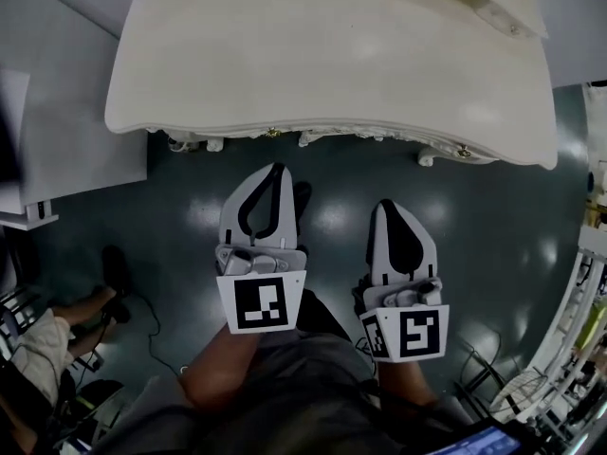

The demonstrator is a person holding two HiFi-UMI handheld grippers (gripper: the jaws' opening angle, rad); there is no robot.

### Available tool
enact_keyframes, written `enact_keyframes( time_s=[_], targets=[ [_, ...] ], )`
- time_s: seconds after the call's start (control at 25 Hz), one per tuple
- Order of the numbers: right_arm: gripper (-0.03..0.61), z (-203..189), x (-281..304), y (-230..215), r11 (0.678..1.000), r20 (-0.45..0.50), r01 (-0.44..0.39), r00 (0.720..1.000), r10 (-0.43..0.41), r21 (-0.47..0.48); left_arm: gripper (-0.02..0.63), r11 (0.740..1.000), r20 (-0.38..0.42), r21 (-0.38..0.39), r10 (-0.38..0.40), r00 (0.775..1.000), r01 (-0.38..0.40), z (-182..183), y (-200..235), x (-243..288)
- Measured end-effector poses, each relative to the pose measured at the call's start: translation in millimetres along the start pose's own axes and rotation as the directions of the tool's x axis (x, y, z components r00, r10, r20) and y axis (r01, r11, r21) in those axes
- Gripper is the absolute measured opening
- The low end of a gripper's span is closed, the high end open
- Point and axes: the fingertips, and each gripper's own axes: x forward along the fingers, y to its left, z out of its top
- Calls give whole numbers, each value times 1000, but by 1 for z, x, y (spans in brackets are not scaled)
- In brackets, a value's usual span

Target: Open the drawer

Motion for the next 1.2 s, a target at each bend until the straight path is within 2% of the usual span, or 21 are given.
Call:
enact_keyframes(
  time_s=[0.28, 0.44, 0.48, 0.52, 0.68, 0.72, 1.2],
  targets=[
    [15, -54, 16, -10, 999, -70, 6, 998, -3, 37, 17, 999, -57, -22, 43, 997, -44, -61, 12, 31],
    [15, -76, 22, -14, 998, -107, 9, 994, -2, 68, 22, 996, -62, -50, 72, 996, -75, -79, 19, 49],
    [15, -80, 23, -14, 997, -114, 6, 993, 2, 71, 53, 995, -58, -62, 76, 995, -79, -82, 19, 52],
    [15, -83, 25, -14, 997, -120, 3, 993, 6, 74, 122, 994, -53, -75, 78, 996, -82, -83, 20, 55],
    [15, -88, 31, -17, 997, -130, 0, 991, 10, 77, 244, 989, -46, -117, 81, 996, -86, -88, 18, 67],
    [15, -88, 32, -19, 997, -132, 2, 991, 8, 76, 258, 988, -45, -127, 85, 995, -90, -89, 18, 71],
    [15, -99, 38, -33, 996, -166, 26, 986, -12, 85, 262, 968, -38, -156, 192, 981, -196, -98, 35, 96]
  ],
)
